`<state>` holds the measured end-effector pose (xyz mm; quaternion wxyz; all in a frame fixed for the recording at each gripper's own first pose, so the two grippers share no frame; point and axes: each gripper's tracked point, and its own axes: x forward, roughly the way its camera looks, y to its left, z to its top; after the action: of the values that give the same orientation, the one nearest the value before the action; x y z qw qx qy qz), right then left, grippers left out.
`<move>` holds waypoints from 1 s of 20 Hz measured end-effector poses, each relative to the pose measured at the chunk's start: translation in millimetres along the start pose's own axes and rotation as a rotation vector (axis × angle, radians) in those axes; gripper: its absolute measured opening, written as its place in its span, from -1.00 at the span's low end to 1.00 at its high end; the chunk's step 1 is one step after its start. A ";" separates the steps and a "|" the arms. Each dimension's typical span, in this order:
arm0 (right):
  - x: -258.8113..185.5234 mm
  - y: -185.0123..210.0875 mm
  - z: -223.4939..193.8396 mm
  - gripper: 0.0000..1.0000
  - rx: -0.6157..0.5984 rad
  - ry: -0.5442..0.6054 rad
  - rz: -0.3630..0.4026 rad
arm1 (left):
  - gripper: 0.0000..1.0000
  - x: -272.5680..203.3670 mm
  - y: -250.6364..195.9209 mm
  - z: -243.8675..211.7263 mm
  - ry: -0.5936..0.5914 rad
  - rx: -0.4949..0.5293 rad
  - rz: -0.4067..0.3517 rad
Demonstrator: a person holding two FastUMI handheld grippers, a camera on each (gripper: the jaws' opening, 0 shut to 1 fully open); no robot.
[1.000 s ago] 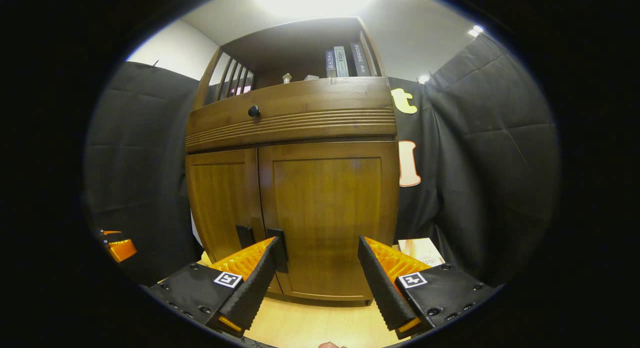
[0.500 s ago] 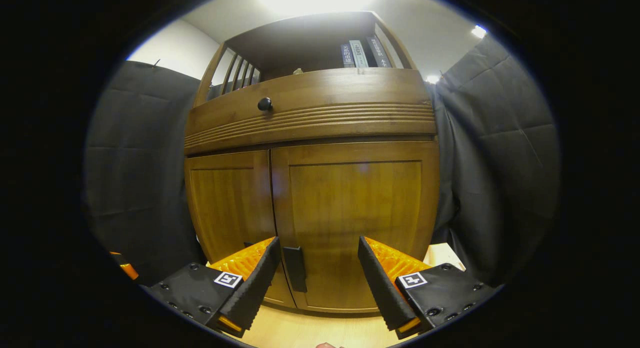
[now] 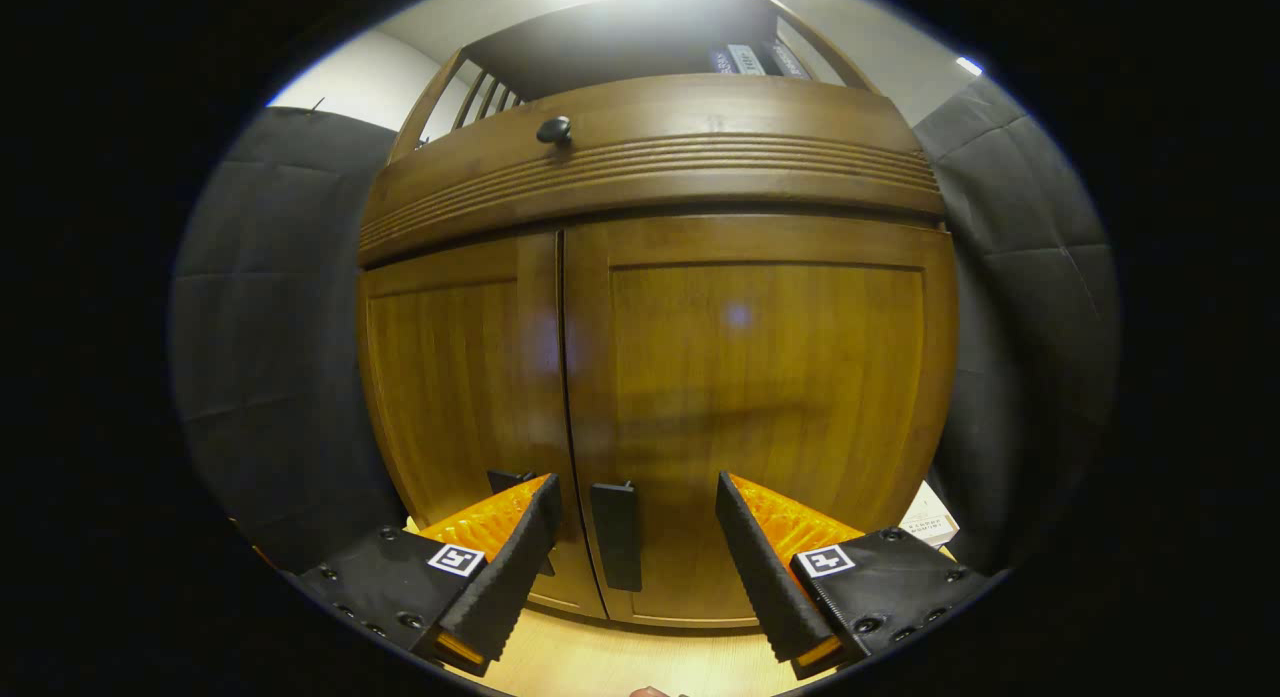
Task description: Open the right door of the double-door shoe cabinet with the right hand, and open the left door with the left hand.
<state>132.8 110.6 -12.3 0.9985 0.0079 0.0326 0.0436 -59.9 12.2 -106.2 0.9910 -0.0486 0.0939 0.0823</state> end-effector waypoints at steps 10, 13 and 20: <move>56.0 4.2 -38.1 0.94 -0.104 0.021 -0.052 | 0.89 11.0 -13.3 -27.1 0.065 0.009 0.026; 63.6 0.6 -48.0 0.94 -0.085 0.030 -0.081 | 0.91 15.1 -14.5 -37.7 0.084 0.006 0.043; 71.1 12.0 -63.0 -0.23 -0.043 0.079 -0.084 | 0.92 19.0 -14.2 -40.6 0.090 -0.007 0.051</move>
<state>198.3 129.5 -79.6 0.9973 -0.0166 0.0715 0.0027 -46.3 -3.4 -148.4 0.9832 -0.0532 0.1393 0.1054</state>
